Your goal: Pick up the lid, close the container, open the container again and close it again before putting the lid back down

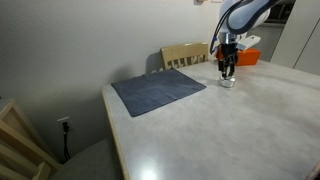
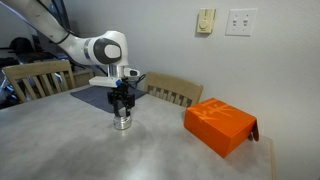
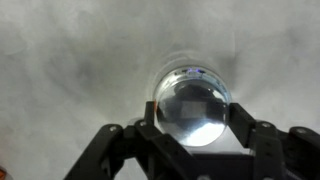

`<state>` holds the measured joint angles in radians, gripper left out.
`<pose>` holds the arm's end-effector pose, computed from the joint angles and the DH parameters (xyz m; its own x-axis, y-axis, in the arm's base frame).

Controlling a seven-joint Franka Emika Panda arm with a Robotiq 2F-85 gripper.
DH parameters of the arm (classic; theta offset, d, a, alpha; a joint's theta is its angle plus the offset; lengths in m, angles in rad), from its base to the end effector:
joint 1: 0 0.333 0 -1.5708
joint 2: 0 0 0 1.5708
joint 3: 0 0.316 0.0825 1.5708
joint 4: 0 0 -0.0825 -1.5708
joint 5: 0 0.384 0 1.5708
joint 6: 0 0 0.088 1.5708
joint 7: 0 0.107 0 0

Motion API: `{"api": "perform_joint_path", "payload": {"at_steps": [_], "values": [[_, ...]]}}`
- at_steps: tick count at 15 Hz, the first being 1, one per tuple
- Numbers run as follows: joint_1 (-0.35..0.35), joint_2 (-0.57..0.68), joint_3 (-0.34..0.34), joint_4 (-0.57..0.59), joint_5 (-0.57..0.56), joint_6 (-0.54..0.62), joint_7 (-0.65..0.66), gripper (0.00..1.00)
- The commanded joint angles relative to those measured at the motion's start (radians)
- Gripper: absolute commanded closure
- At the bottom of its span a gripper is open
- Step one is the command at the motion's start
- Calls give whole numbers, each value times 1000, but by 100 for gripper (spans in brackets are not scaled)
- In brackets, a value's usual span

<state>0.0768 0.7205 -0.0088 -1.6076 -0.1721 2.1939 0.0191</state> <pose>0.6783 0.0408 0.1948 0.9791 0.1493 -0.1381 0.1677 -0.9768 0.1328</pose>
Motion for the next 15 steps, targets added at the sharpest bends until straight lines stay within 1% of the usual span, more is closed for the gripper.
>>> {"api": "perform_joint_path", "payload": {"at_steps": [1,9,15], "values": [[-8,6,1,5,13,7,-4,0],[41,-120,-15,-125,-16,71,110,0],[45,-182,-19,-185,-15,112,161,0]]}}
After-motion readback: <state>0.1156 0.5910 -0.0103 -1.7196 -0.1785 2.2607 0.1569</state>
